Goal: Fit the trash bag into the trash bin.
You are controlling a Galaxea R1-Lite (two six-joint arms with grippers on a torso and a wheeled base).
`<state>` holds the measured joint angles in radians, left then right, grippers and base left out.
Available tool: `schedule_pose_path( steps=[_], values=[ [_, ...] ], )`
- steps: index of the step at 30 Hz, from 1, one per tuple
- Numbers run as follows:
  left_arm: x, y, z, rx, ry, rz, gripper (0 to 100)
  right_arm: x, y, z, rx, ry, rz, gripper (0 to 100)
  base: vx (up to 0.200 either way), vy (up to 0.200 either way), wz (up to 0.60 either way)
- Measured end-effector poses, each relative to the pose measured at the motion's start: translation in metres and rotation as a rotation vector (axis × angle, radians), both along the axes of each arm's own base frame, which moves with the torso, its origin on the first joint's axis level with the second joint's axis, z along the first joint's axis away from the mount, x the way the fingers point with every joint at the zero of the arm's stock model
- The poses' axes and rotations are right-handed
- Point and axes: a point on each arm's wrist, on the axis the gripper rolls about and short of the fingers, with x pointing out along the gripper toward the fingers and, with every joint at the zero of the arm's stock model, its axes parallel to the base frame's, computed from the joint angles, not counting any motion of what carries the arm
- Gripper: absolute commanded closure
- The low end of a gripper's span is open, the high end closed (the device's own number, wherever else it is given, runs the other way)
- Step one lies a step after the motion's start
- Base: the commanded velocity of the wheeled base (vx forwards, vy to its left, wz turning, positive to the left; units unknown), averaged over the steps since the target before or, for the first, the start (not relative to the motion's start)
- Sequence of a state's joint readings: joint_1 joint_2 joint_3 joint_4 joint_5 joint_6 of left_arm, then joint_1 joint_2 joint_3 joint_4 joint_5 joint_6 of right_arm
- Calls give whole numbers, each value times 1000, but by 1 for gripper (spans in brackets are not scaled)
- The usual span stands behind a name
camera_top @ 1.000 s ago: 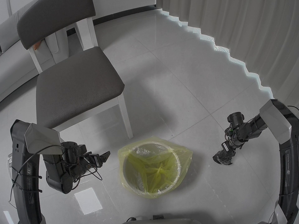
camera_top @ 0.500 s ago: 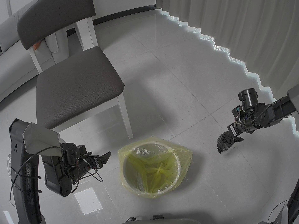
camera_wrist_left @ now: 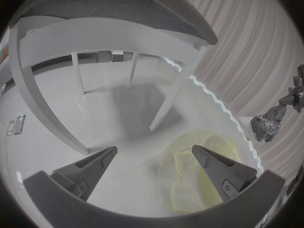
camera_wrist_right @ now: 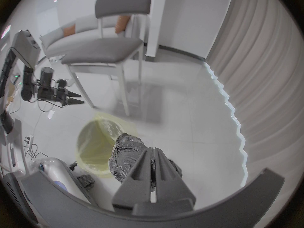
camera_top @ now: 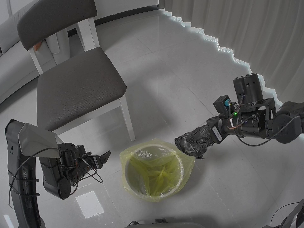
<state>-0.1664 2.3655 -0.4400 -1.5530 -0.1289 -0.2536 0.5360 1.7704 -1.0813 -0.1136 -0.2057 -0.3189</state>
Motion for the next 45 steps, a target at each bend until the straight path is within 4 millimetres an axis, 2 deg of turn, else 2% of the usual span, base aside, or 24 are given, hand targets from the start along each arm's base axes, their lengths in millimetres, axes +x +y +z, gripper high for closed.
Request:
schedule_pose_path(
  steps=[6, 10, 23, 34, 45],
  values=[
    [0, 2, 3, 1, -7, 19, 0, -21, 31, 2, 34, -28, 130, 100, 0, 0, 0],
    [0, 4, 3, 2, -5, 27, 0, -30, 46, -10, 17, 3, 184, 100, 0, 0, 0],
    [-3, 5, 3, 3, 4, 28, 0, -41, 88, -46, -25, 59, 296, 100, 0, 0, 0],
    [-6, 4, 2, 2, 15, 26, 0, -35, 102, -66, -56, 96, 313, 100, 0, 0, 0],
    [-6, 4, 2, 2, 17, 26, 0, -17, 120, -91, -85, 125, 316, 100, 0, 0, 0]
  ],
)
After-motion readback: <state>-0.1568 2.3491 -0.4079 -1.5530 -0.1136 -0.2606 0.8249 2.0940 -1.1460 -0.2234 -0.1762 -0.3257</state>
